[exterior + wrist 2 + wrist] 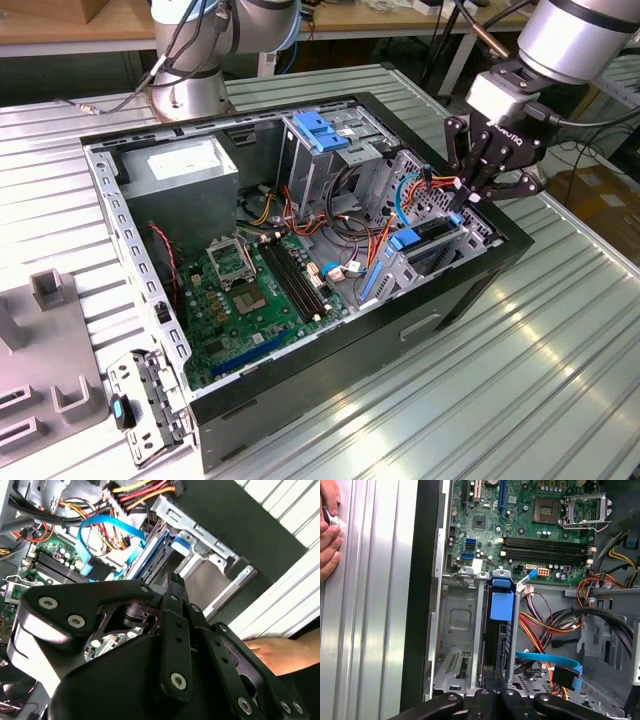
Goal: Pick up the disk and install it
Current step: 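Insert the first disk wire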
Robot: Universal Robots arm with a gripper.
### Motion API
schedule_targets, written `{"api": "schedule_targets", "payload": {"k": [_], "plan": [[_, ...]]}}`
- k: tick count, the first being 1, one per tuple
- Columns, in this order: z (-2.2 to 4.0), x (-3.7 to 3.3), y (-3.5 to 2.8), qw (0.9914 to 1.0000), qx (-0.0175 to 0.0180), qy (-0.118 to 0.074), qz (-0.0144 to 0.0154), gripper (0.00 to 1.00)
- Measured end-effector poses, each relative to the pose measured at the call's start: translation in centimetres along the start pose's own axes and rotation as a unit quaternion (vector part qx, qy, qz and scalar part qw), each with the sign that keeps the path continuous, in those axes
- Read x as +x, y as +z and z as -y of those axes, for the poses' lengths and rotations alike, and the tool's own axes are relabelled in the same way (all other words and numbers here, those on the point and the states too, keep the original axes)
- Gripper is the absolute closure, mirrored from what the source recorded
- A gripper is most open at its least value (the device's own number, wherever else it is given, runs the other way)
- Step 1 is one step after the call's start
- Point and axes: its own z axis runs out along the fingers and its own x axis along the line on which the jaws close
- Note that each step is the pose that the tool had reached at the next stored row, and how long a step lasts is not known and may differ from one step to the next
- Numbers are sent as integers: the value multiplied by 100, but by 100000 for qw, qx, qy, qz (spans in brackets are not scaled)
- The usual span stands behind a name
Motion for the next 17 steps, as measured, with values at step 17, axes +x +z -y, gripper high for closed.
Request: {"api": "schedule_targets", "payload": {"k": [17], "plan": [[58,4,-76,99675,-37,-8052,-14,89]]}}
